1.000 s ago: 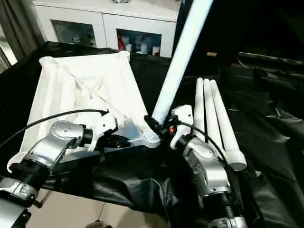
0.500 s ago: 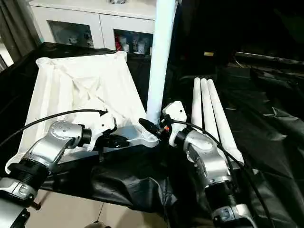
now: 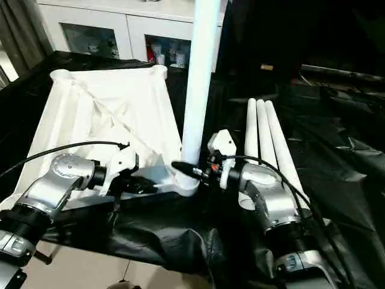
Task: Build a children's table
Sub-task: Insert table leg to table base
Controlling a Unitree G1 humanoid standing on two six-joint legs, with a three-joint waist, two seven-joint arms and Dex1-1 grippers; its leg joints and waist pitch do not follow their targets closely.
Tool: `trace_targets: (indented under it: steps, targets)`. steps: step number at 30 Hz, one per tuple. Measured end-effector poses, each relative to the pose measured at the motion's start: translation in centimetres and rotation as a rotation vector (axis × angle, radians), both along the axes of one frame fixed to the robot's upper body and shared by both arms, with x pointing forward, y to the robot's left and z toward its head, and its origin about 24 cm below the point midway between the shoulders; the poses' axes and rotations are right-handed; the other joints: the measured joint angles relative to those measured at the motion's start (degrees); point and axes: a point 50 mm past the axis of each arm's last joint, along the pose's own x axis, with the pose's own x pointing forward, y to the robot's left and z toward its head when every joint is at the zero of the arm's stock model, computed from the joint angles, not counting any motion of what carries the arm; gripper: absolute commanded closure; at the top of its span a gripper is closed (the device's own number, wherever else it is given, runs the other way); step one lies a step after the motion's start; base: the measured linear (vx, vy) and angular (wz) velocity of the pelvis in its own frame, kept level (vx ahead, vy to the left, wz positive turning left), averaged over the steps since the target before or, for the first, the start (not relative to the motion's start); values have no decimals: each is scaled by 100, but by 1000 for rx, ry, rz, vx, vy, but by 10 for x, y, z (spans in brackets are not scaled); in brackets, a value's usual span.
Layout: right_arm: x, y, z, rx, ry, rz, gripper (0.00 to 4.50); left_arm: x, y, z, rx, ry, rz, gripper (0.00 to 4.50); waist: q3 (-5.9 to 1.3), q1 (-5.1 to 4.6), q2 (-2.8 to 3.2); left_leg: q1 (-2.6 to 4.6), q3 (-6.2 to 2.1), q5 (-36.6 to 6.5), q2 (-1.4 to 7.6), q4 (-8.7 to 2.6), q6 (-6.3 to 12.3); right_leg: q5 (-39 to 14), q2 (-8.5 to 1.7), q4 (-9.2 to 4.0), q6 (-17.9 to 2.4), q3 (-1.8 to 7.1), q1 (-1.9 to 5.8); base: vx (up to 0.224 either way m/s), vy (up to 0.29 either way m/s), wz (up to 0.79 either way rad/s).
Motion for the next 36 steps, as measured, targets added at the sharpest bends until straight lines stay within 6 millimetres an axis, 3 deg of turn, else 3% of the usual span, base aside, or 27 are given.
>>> trace_targets:
  steps: [9,27,36]
  targets:
    - [-1,-1,-3,1,5,21,262,-2,0,-2,5,8,-3,450,-6,14,-9,60,0,-1,0,-15,-1,-7,0,-11,6,0,52,0,0,0]
    - [-1,1,-7,-2,-28,18,262,-1,2,-3,9,9,4,450,-11,3,-17,86,1,-1,-1,-24,-2,-30,0,-11,37,1,67,0,0,0]
    - [33,11,-10,-34,-18,-382,262,25,-22,-7,39,-79,249,450,16,-104,-7,100,-19,-1,-5,-25,-2,-35,-2,-67,45,-23,70,-30,5,-3]
